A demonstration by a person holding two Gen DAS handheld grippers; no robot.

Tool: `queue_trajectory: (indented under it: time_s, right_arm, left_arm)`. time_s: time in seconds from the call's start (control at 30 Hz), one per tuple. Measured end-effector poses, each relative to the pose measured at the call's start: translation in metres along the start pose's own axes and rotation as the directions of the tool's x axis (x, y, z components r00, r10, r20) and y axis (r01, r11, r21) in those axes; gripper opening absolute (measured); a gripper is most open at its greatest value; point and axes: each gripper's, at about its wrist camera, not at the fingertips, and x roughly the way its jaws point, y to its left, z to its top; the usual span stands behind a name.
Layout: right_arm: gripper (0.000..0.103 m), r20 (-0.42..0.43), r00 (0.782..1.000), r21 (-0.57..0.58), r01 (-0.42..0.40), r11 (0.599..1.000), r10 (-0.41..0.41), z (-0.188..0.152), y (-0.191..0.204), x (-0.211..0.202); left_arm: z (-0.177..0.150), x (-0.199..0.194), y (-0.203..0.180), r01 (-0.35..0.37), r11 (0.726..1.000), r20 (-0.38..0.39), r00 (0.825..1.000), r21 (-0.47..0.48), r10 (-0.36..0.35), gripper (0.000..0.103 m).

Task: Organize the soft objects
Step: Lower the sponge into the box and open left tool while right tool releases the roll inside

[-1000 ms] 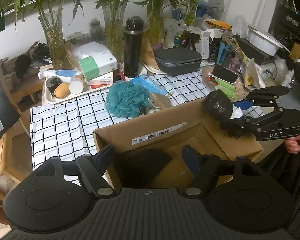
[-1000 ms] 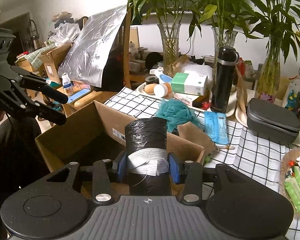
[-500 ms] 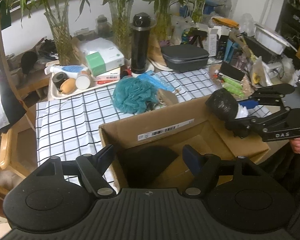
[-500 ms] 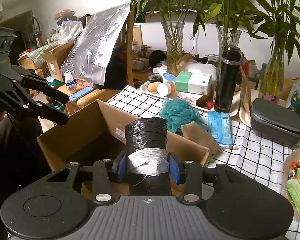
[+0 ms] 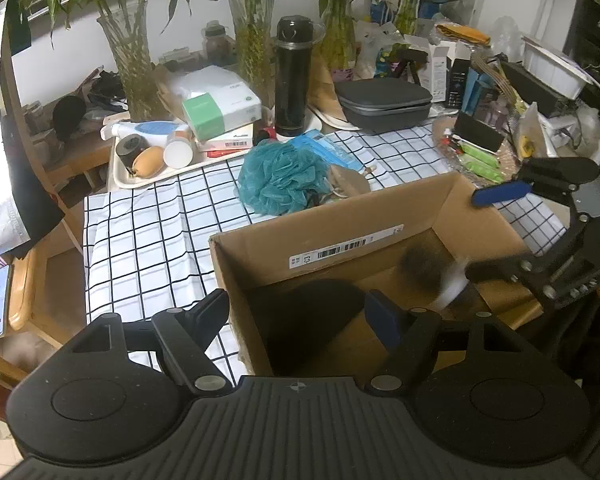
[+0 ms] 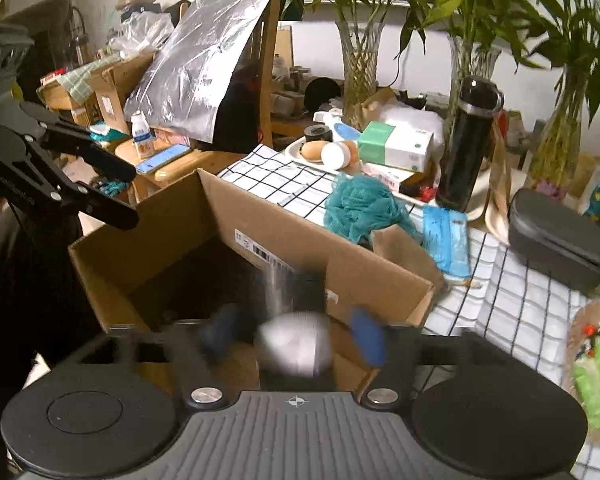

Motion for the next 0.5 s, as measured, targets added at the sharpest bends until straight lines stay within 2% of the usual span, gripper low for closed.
queue_trajectory:
  time_s: [0.1,0.2,0.5]
  right_arm:
    - [0.099,0.029,0.999,-0.030,-0.016,0.999,0.017,0.0006,0.0051,-0.0042]
    - [0.103,0.037,0.999,-0.042,-0.017,0.999,0.018,0.0012,0.0076,-0.0050]
    - [0.103,0.041,0.998,-0.043,0.038,0.998,-0.037,0.0041,0.0054,-0.0026]
  left_arm:
    - [-0.0004,-0.0010,0.0004,-0.003,1.000,0.002,1.000,-0.002,0.003,0.074]
    - [-0.0015,-0.0012,0.0018,-0.005,1.000,0.003,1.000,-0.007,0.005,0.074]
    - [-0.0018,-0.0024,0.0062,-0.013,1.000,0.004,1.000,-0.027,0.013,0.074]
